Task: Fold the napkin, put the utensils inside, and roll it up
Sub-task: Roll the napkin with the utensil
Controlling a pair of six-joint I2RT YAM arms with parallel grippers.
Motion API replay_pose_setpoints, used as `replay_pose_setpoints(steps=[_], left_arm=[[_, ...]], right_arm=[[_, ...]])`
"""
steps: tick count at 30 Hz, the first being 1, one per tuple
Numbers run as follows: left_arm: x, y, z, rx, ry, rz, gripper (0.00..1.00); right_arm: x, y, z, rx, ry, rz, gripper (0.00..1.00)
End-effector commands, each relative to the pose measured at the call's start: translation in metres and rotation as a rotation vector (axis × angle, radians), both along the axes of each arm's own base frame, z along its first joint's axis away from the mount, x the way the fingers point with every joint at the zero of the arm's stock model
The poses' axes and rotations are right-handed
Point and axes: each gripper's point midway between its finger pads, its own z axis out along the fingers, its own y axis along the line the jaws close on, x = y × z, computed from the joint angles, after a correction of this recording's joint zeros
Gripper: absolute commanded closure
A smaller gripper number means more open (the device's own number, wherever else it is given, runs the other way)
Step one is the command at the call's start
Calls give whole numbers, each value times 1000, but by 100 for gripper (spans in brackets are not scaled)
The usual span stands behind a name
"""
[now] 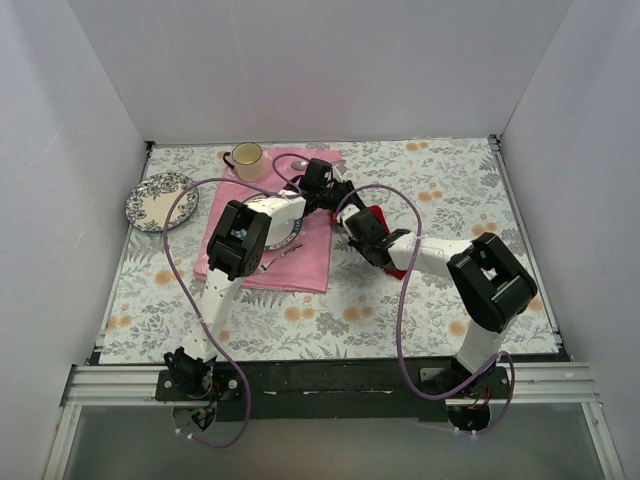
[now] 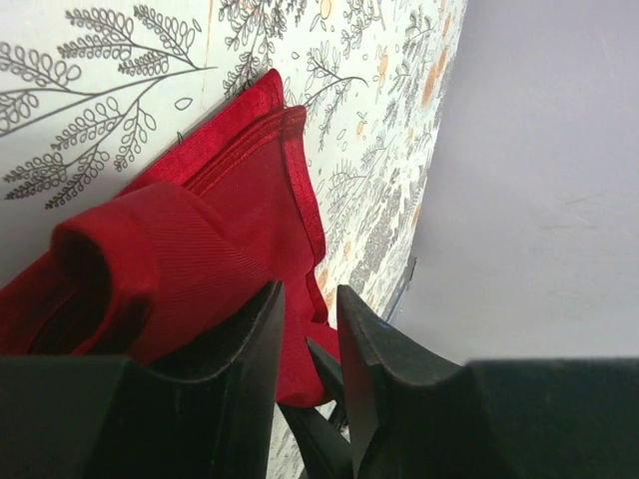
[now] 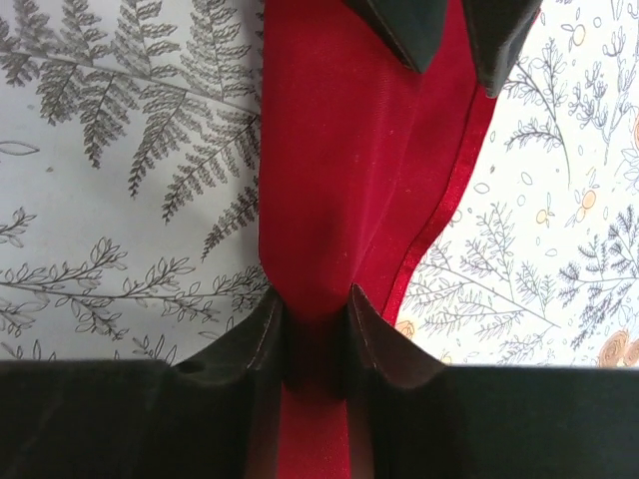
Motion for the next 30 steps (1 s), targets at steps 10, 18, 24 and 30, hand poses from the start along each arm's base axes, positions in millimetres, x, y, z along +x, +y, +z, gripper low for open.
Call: replay_pose_setpoints(steps=[10, 18, 24, 30], left_arm=[[45, 25, 98, -35, -164, 61, 45], [41, 51, 125, 55, -256, 138, 38], [23, 70, 101, 169, -245, 187, 33], [-7, 47, 71, 229, -209, 141, 34]], right_arm=[[-9, 2, -17, 240, 158, -69, 89], [-10, 16, -11, 499, 323, -79, 89], [-10, 22, -6, 717, 456, -86, 90], [-10, 21, 0, 927, 548, -105, 90]])
